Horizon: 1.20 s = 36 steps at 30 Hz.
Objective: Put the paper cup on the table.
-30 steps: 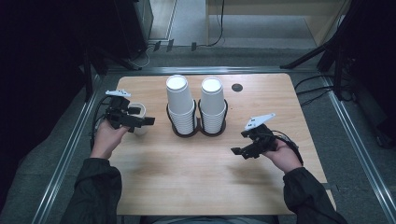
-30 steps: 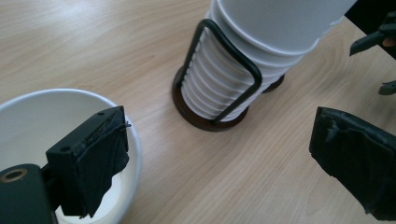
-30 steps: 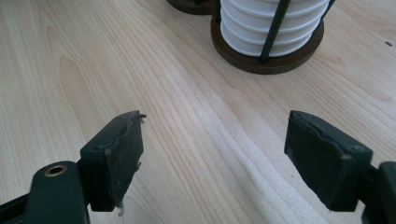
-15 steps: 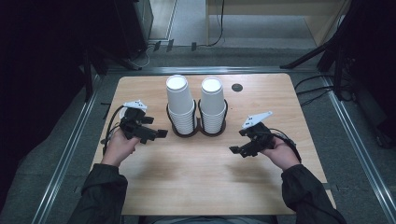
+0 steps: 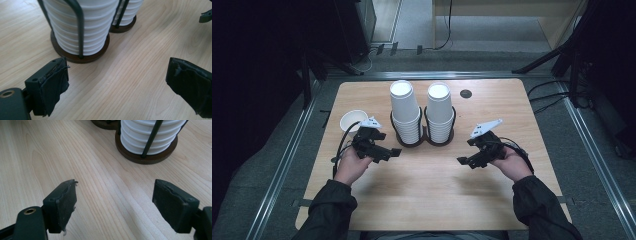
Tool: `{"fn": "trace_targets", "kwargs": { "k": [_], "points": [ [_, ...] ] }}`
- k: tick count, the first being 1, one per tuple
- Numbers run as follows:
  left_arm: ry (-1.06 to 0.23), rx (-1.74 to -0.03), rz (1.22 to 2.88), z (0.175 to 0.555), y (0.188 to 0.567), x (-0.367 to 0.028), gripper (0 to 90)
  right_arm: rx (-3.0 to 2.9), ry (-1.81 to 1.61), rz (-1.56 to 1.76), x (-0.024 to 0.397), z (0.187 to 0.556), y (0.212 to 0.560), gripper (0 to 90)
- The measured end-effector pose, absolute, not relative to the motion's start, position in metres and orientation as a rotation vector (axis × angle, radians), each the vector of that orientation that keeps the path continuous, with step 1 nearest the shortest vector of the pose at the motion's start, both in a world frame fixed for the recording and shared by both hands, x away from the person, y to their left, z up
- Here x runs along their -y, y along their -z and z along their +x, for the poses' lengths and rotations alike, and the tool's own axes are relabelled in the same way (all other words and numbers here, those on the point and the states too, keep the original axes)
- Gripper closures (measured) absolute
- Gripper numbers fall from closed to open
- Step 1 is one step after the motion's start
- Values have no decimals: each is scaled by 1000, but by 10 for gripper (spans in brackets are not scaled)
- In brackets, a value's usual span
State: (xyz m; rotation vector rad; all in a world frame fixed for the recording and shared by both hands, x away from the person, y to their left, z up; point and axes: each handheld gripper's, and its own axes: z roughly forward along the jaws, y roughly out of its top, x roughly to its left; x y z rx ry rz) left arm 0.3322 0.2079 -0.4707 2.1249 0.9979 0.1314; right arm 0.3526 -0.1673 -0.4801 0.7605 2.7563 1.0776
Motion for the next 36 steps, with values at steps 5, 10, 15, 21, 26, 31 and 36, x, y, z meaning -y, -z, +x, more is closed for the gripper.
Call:
{"fn": "trace_targets", "kwargs": {
  "k": [5, 10, 15, 21, 26, 31, 36],
  "points": [
    [-134, -992, 2135, 331, 476, -200, 46, -2758, -1078, 757, 167, 352, 480, 201],
    [-133, -993, 2139, 331, 480, -193, 46, -2760, -1075, 759, 167, 352, 481, 201],
    [-118, -979, 2144, 331, 483, -184, 46, -2762, -1072, 755, 166, 351, 481, 201],
    [-59, -955, 2138, 332, 486, -177, 47, -2767, -1063, 749, 165, 350, 483, 201],
    [-65, -938, 2156, 332, 487, -169, 47, -2775, -1065, 742, 164, 350, 484, 201],
    [-77, -910, 2188, 329, 488, -159, 46, -2780, -1062, 740, 163, 349, 484, 201],
    [-89, -885, 2183, 329, 487, -154, 46, -2783, -1056, 741, 162, 347, 485, 201]
  ]
}}
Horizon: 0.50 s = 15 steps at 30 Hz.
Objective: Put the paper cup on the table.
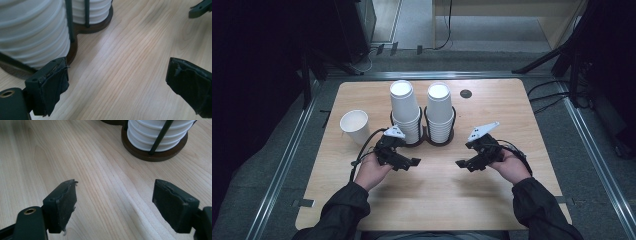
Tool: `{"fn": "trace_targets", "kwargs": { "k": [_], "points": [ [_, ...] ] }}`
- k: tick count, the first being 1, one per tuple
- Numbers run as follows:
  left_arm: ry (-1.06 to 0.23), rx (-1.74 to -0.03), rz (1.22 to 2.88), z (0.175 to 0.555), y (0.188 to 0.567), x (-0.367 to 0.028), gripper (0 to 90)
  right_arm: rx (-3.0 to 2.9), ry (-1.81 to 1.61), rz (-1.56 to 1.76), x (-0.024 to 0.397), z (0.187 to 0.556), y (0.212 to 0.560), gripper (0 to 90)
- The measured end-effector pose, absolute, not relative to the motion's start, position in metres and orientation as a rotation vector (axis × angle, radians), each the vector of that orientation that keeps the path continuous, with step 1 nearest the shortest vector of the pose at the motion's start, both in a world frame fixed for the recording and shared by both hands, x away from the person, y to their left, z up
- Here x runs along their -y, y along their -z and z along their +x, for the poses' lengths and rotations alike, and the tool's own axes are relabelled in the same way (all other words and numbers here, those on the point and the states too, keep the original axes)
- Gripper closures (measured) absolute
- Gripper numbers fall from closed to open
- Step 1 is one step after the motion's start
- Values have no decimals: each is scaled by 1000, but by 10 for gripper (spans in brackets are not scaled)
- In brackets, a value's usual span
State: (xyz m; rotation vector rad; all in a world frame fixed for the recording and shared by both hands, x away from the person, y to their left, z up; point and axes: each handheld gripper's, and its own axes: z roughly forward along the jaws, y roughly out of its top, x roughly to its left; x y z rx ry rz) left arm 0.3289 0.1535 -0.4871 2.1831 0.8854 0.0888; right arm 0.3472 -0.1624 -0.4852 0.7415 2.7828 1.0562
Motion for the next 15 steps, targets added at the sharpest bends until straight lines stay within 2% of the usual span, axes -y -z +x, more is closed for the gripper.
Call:
{"fn": "trace_targets", "kwargs": {
  "k": [15],
  "points": [
    [-44, -829, 2191, 329, 488, -139, 47, -2794, -1038, 736, 162, 343, 487, 201]
  ]
}}
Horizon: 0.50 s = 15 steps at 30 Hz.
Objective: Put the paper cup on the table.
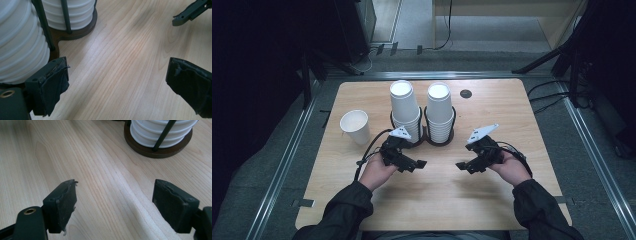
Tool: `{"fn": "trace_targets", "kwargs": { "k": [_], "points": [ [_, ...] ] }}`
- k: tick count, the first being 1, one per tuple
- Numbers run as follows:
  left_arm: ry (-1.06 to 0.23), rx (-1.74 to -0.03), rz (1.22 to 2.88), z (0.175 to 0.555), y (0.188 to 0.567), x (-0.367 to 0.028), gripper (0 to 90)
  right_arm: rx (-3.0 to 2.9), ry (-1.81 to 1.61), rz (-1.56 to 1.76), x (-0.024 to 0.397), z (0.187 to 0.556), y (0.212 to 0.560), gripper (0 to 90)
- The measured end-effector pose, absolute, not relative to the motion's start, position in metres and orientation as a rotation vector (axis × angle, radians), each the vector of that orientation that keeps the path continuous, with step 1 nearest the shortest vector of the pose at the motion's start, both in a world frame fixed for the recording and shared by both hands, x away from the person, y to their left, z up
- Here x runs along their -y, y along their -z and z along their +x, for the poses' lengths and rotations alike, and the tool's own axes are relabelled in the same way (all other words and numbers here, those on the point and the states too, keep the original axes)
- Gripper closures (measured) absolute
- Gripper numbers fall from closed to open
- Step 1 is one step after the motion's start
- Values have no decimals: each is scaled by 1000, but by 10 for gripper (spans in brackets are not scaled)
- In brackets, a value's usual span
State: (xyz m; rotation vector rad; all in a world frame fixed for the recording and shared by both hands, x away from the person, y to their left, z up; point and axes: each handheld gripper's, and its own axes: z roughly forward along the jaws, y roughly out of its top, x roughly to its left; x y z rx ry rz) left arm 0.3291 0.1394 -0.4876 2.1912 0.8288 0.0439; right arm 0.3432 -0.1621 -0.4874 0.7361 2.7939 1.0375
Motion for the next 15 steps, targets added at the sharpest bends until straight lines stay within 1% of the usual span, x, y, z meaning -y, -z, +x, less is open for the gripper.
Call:
{"fn": "trace_targets", "kwargs": {
  "k": [15],
  "points": [
    [-47, -820, 2204, 329, 488, -137, 47, -2793, -1038, 732, 163, 342, 487, 201]
  ]
}}
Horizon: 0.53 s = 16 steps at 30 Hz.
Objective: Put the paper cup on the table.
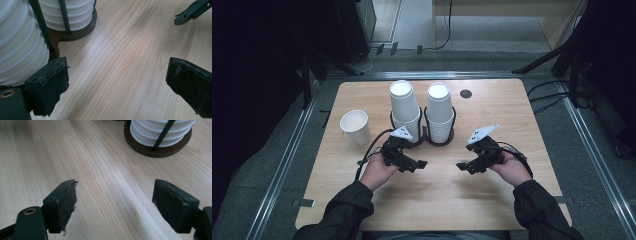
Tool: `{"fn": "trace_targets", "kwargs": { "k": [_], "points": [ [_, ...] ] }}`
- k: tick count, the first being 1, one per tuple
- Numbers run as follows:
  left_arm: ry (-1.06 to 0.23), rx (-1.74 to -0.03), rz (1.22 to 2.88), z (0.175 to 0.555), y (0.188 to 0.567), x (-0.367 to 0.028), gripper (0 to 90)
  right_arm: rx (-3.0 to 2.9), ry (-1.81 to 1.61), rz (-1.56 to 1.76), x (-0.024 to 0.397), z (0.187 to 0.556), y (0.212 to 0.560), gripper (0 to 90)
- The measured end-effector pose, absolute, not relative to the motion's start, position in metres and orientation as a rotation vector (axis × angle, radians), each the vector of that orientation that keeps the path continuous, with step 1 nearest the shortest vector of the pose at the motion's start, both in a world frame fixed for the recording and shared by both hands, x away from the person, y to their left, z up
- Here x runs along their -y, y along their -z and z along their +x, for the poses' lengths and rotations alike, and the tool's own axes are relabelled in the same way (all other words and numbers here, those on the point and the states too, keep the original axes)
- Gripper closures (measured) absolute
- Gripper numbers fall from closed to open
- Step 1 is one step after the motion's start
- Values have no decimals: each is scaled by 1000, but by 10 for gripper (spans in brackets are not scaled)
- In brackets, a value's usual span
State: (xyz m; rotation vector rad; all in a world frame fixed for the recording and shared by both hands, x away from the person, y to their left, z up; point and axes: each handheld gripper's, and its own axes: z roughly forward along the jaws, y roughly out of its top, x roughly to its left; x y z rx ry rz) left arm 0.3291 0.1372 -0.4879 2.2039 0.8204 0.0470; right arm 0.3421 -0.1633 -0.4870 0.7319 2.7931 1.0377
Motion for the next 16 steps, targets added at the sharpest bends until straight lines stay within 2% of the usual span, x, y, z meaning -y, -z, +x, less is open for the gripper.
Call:
{"fn": "trace_targets", "kwargs": {
  "k": [16],
  "points": [
    [-40, -825, 2205, 330, 490, -138, 46, -2786, -1045, 733, 165, 343, 486, 201]
  ]
}}
